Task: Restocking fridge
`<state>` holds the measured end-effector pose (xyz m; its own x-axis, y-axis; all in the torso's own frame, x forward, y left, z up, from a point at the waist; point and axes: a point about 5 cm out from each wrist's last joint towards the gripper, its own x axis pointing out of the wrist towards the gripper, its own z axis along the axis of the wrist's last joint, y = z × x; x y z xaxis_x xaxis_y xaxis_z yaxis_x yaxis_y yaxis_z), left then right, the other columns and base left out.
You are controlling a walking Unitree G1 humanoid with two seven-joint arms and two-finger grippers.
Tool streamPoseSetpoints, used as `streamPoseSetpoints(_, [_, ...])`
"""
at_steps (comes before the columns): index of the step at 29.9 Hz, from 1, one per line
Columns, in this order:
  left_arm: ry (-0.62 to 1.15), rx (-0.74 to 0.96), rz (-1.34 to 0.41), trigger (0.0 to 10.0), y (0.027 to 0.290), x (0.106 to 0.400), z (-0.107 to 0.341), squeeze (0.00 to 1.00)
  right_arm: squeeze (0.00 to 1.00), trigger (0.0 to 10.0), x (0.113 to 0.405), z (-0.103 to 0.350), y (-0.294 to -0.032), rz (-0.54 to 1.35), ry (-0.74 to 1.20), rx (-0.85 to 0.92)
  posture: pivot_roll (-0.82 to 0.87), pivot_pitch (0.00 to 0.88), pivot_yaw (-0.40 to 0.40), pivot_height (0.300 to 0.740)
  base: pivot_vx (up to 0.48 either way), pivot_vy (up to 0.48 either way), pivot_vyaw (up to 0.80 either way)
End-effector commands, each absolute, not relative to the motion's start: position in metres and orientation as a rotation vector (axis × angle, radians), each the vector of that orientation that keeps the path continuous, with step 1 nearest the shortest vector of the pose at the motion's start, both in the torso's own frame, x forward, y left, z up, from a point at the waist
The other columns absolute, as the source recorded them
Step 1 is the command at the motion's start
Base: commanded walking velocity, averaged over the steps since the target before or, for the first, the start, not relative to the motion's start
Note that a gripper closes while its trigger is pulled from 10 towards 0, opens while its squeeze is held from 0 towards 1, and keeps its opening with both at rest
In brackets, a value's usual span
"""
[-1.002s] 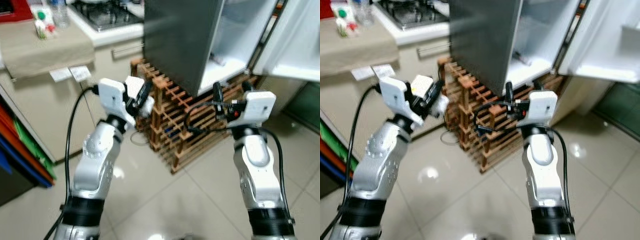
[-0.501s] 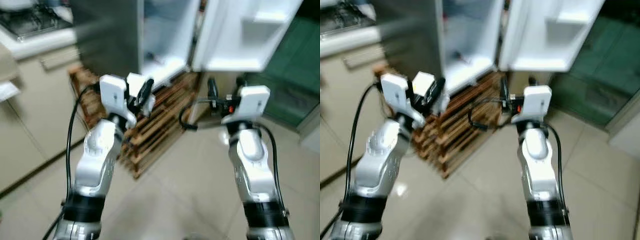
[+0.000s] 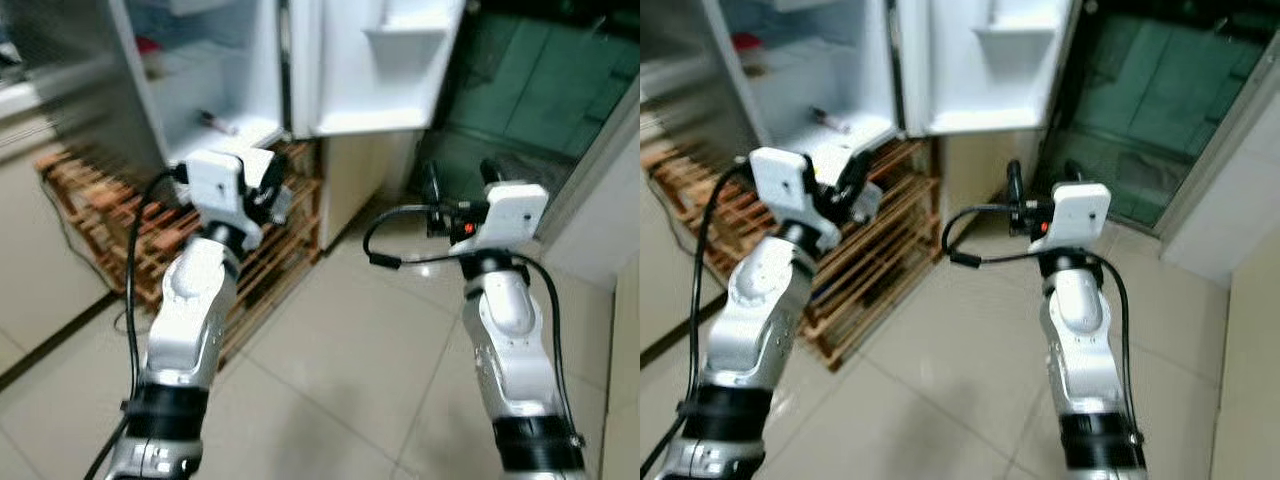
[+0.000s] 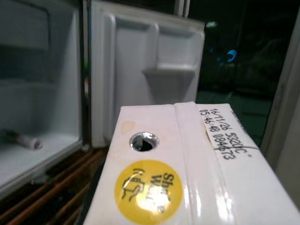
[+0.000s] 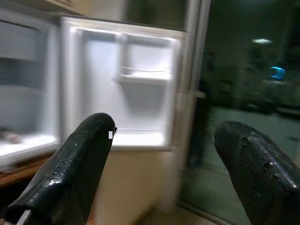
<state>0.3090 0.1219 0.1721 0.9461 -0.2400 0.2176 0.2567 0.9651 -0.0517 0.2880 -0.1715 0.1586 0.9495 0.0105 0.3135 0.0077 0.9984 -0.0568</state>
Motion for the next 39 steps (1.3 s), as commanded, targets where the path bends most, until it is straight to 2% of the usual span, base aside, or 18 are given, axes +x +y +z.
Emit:
streamPoseSetpoints(1, [-0.206,-0.042,-0.199,10.0,0.134,0.309,0.172,0.0,0.0,10.0,0.289,0.167,-0.164,0.022,-0.354,-0.045,-0.09,0.0,0.009,0.74,0.0,0.0,0.0])
streamPoseSetpoints(5, [-0.279,-0.006,-0.158,10.0,0.153,0.297,0.179,0.0,0.0,10.0,0.281,0.168,-0.172,0.014,-0.348,-0.068,-0.08,0.0,0.001,0.74,0.0,0.0,0.0])
streamPoseSetpoints(9, [-0.268,-0.019,-0.138,10.0,0.162,0.293,0.178,0.0,0.0,10.0,0.275,0.162,-0.182,-0.011,-0.321,-0.07,-0.08,0.0,-0.001,0.74,0.0,0.0,0.0])
streamPoseSetpoints(16, [-0.219,-0.044,-0.201,10.0,0.143,0.297,0.172,0.0,0.0,10.0,0.278,0.159,-0.17,0.018,-0.311,-0.047,-0.09,0.0,0.0,0.74,0.434,0.0,0.0])
streamPoseSetpoints(39, [-0.234,-0.086,-0.246,10.0,0.136,0.294,0.175,0.0,0.0,10.0,0.275,0.159,-0.175,0.006,-0.292,-0.051,-0.1,0.0,0.0,0.74,0.478,0.0,0.0])
